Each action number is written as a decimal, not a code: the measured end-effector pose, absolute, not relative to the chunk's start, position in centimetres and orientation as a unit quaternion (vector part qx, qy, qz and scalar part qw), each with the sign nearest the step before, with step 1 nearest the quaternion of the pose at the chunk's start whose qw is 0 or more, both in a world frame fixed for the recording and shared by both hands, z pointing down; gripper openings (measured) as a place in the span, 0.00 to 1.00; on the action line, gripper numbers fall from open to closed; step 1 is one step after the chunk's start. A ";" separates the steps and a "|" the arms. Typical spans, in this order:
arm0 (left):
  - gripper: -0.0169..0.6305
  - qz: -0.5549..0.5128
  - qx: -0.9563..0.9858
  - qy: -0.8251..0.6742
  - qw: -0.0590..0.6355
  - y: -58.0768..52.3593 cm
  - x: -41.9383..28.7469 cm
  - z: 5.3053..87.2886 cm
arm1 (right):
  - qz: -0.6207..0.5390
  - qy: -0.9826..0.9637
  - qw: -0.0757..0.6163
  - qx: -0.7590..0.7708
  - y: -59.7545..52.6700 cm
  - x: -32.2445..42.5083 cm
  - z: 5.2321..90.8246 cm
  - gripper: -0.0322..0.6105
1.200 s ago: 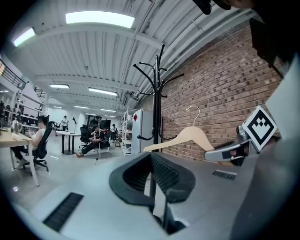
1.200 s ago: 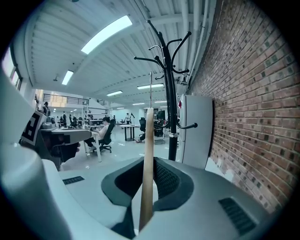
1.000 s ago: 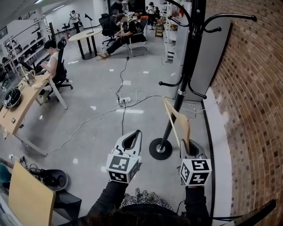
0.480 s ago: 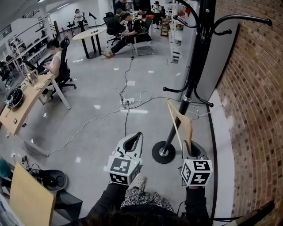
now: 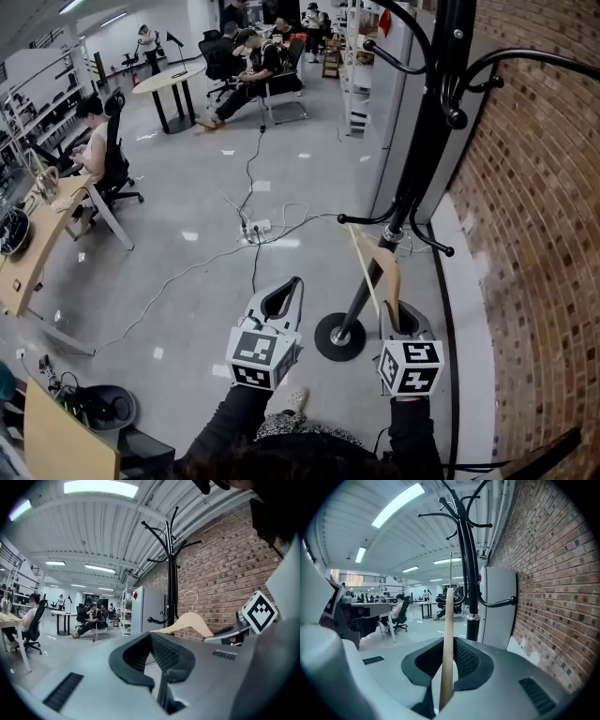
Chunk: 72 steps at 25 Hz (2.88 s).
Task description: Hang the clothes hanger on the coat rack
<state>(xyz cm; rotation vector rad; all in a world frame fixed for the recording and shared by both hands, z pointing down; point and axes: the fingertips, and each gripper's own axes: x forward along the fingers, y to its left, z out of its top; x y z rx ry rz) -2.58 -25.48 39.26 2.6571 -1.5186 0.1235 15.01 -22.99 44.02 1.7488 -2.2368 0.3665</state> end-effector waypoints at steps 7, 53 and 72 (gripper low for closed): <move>0.04 0.046 0.873 -0.484 0.042 -28.9 -2.4 39.4 | 0.137 -0.768 0.143 0.609 -26.4 14.7 44.6 0.14; 0.04 0.064 0.859 -0.505 0.050 -35.1 -6.4 41.6 | 0.165 -0.757 0.197 0.600 -34.6 13.0 53.4 0.14; 0.04 0.055 0.869 -0.490 0.041 -32.5 -4.9 40.3 | 0.109 -0.768 0.116 0.620 -31.4 14.1 45.6 0.14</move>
